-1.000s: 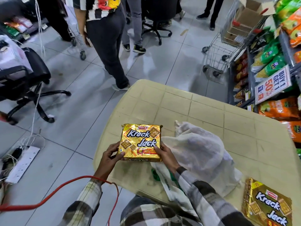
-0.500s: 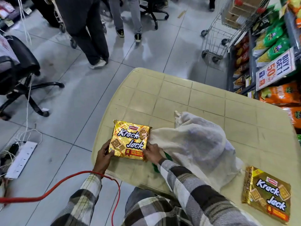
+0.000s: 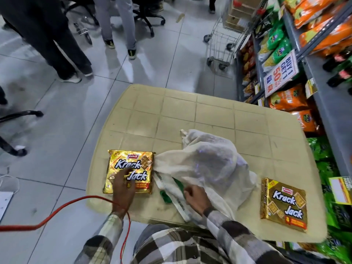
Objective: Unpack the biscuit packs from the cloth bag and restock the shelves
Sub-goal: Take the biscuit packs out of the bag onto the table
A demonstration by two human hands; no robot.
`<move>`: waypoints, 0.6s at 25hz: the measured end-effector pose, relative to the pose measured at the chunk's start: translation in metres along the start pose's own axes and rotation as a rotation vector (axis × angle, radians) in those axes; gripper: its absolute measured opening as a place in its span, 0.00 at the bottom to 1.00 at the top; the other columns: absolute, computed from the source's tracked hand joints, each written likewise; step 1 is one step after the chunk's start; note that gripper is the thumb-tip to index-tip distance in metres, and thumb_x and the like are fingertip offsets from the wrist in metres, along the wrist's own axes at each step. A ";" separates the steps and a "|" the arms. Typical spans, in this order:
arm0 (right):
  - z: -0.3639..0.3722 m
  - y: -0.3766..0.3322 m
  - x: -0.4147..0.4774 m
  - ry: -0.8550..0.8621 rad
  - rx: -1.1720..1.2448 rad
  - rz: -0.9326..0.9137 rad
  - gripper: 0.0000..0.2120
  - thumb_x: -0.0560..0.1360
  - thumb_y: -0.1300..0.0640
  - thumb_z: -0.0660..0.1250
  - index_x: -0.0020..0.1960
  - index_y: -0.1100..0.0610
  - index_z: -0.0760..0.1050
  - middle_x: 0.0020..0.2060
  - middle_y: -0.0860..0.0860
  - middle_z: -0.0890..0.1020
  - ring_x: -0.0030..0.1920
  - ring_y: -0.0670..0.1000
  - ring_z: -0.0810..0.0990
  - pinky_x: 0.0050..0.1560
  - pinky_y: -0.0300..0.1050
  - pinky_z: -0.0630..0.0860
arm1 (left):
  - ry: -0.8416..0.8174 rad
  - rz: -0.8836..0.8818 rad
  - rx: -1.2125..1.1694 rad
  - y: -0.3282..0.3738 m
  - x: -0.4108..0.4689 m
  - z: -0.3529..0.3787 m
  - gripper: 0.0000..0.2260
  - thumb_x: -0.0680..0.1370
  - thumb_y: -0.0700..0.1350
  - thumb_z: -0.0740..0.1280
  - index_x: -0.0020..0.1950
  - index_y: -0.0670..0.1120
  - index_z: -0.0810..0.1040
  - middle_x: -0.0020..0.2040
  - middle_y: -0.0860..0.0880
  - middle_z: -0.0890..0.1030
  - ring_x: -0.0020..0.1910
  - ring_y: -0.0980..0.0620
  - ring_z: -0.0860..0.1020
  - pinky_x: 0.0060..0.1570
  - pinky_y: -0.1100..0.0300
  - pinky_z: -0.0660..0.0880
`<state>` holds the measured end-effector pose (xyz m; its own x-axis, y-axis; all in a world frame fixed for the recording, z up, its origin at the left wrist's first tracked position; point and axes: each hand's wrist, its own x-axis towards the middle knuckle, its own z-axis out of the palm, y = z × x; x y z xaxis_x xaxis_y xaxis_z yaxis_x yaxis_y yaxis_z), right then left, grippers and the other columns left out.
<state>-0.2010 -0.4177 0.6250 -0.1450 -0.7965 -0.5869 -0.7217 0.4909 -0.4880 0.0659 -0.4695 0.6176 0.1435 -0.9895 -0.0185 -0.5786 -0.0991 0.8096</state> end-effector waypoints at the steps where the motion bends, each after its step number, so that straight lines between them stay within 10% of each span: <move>1: -0.001 0.016 -0.005 -0.008 -0.028 0.055 0.14 0.73 0.53 0.61 0.54 0.51 0.82 0.51 0.52 0.85 0.54 0.54 0.81 0.57 0.46 0.77 | -0.150 0.089 -0.057 0.018 -0.004 0.014 0.19 0.72 0.29 0.69 0.57 0.48 0.78 0.53 0.49 0.81 0.53 0.52 0.78 0.55 0.56 0.75; 7: -0.014 0.068 -0.037 0.095 0.048 0.160 0.33 0.75 0.57 0.62 0.78 0.51 0.54 0.63 0.54 0.78 0.58 0.58 0.79 0.52 0.44 0.73 | -1.135 0.315 0.201 0.078 -0.035 0.106 0.14 0.78 0.40 0.63 0.62 0.47 0.78 0.59 0.49 0.81 0.55 0.55 0.78 0.57 0.58 0.75; 11: -0.029 0.079 -0.044 0.201 0.145 0.142 0.48 0.72 0.55 0.64 0.77 0.43 0.31 0.56 0.57 0.80 0.48 0.60 0.82 0.43 0.46 0.75 | -1.048 0.376 0.280 0.090 -0.047 0.138 0.19 0.78 0.43 0.63 0.69 0.46 0.73 0.69 0.46 0.74 0.66 0.46 0.72 0.67 0.57 0.67; 15: -0.043 0.093 -0.045 0.212 0.121 0.084 0.45 0.71 0.56 0.65 0.78 0.40 0.41 0.69 0.59 0.71 0.67 0.60 0.71 0.62 0.47 0.70 | -0.881 0.372 0.372 0.081 -0.044 0.151 0.25 0.76 0.43 0.65 0.74 0.46 0.67 0.73 0.45 0.67 0.73 0.45 0.65 0.71 0.63 0.58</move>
<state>-0.2907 -0.3519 0.6339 -0.3491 -0.8008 -0.4867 -0.6166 0.5874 -0.5242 -0.1091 -0.4501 0.5955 -0.6494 -0.6756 -0.3491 -0.6998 0.3513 0.6219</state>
